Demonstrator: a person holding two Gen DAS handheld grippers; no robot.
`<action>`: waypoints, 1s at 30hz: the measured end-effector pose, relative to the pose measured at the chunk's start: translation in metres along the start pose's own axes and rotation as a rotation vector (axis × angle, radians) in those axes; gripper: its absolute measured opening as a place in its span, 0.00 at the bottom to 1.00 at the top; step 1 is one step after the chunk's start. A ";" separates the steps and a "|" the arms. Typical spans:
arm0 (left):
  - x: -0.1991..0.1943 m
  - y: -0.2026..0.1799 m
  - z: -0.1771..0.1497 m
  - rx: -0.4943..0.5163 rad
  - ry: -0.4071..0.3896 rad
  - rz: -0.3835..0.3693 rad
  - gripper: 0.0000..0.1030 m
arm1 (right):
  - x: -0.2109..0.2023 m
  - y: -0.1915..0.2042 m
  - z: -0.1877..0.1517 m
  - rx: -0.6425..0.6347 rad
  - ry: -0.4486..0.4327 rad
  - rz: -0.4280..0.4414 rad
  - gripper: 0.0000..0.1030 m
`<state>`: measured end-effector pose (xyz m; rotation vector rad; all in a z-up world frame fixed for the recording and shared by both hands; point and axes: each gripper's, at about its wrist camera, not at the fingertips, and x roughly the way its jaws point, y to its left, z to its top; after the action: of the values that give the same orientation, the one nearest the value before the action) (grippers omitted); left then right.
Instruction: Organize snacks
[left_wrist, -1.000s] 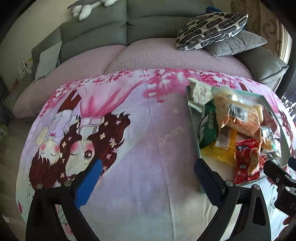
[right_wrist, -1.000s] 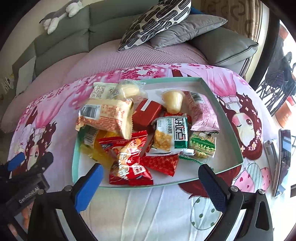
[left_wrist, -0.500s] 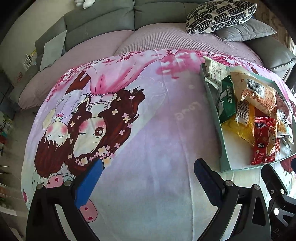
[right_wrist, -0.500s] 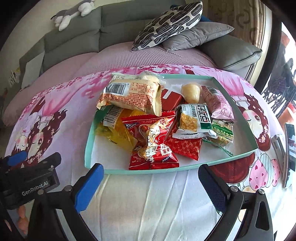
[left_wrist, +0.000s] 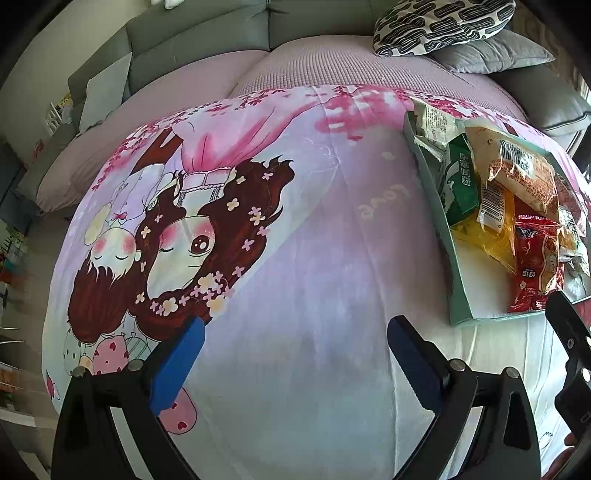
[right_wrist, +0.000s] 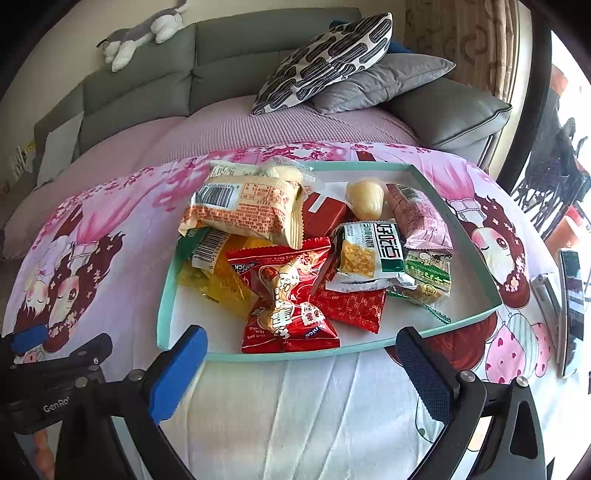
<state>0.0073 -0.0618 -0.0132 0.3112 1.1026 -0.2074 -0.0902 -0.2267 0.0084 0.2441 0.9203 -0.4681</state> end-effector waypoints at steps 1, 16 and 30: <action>0.001 0.000 0.000 -0.001 0.000 -0.001 0.96 | 0.001 0.000 0.000 0.000 0.001 -0.001 1.00; 0.004 -0.002 0.003 0.003 -0.012 -0.006 0.96 | 0.004 -0.003 -0.001 0.005 -0.004 -0.016 1.00; -0.004 -0.007 0.005 0.025 -0.058 -0.003 0.96 | 0.004 -0.004 -0.001 0.005 -0.001 -0.026 1.00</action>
<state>0.0069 -0.0703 -0.0084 0.3239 1.0439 -0.2311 -0.0908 -0.2308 0.0046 0.2366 0.9220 -0.4950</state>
